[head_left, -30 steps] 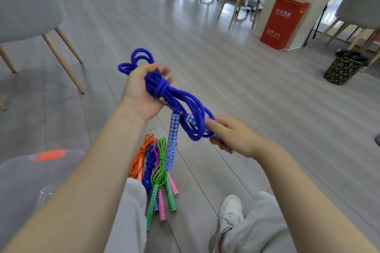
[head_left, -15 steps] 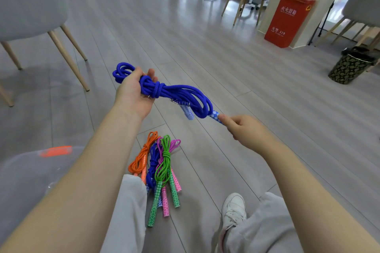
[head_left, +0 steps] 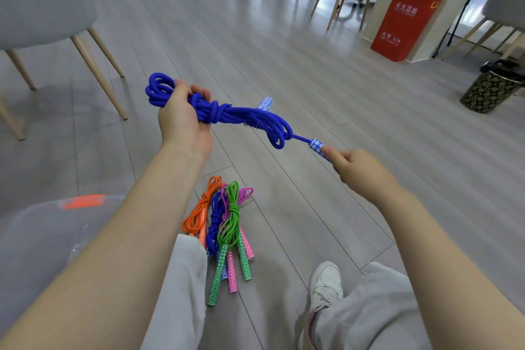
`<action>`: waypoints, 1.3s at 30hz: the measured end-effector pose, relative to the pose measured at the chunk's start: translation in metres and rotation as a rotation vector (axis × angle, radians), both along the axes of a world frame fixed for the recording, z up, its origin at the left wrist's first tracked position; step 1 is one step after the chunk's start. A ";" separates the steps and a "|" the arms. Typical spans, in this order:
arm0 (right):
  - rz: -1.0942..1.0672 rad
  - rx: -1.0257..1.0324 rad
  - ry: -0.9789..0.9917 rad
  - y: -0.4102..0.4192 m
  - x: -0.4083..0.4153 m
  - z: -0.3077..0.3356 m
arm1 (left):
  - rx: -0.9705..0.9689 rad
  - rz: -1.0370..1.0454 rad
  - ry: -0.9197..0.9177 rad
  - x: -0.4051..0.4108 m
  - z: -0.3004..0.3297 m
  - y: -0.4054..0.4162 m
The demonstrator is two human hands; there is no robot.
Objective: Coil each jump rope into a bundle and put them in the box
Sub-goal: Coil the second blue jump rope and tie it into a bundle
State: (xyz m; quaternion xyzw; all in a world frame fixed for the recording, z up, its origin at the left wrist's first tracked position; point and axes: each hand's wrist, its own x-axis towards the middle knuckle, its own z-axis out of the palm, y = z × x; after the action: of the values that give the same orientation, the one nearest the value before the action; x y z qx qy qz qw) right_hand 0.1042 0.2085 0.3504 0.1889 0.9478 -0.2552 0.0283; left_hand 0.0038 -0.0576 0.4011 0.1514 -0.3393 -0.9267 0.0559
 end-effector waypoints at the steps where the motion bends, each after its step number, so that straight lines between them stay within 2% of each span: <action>1: 0.000 0.005 -0.005 0.000 -0.001 -0.001 | 0.010 -0.011 -0.011 0.000 0.000 -0.001; 4: -0.003 0.077 -0.033 -0.003 -0.001 -0.004 | 0.012 -0.107 -0.050 -0.002 -0.003 -0.001; 8: -0.009 0.171 -0.018 -0.005 -0.003 -0.007 | -0.178 -0.214 0.000 -0.001 -0.002 0.006; 12: 0.019 0.054 -0.051 -0.005 -0.009 -0.006 | -0.313 -0.251 0.017 0.004 -0.004 0.018; 15: 0.041 0.070 0.016 -0.016 -0.017 -0.005 | -0.371 -0.272 0.012 0.005 -0.008 0.026; 18: 0.077 -0.130 0.188 -0.048 -0.023 0.004 | -0.394 -0.281 -0.031 0.007 -0.012 0.033; 20: 0.157 -0.360 0.237 -0.076 -0.023 0.012 | -0.386 -0.289 -0.047 0.011 -0.015 0.039; 21: 0.215 -0.391 0.233 -0.090 -0.022 0.013 | -0.391 -0.299 -0.050 0.013 -0.017 0.041; 23: 0.321 -0.269 0.243 -0.111 -0.020 0.012 | -0.404 -0.336 -0.043 0.017 -0.019 0.044; 25: 0.324 -0.141 0.289 -0.121 -0.023 0.007 | -0.415 -0.396 -0.020 0.018 -0.020 0.043; 30: 0.266 -0.211 0.303 -0.121 -0.034 0.004 | -0.440 -0.594 0.102 0.011 -0.025 0.032; 32: 0.223 -0.306 0.307 -0.118 -0.039 0.003 | -0.524 -0.660 0.158 0.007 -0.033 0.029; 36: 0.073 -0.640 0.326 -0.109 -0.045 0.012 | -0.851 -0.870 0.253 0.004 -0.062 0.026; 39: -0.003 -0.850 0.345 -0.101 -0.048 0.017 | -0.875 -0.974 0.222 0.007 -0.078 0.027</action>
State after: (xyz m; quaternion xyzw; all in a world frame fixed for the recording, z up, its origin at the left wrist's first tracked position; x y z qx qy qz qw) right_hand 0.0564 0.1079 0.3675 0.1165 0.7495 -0.6493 -0.0554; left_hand 0.0108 -0.0307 0.3233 -0.1524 -0.7061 -0.6331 -0.2783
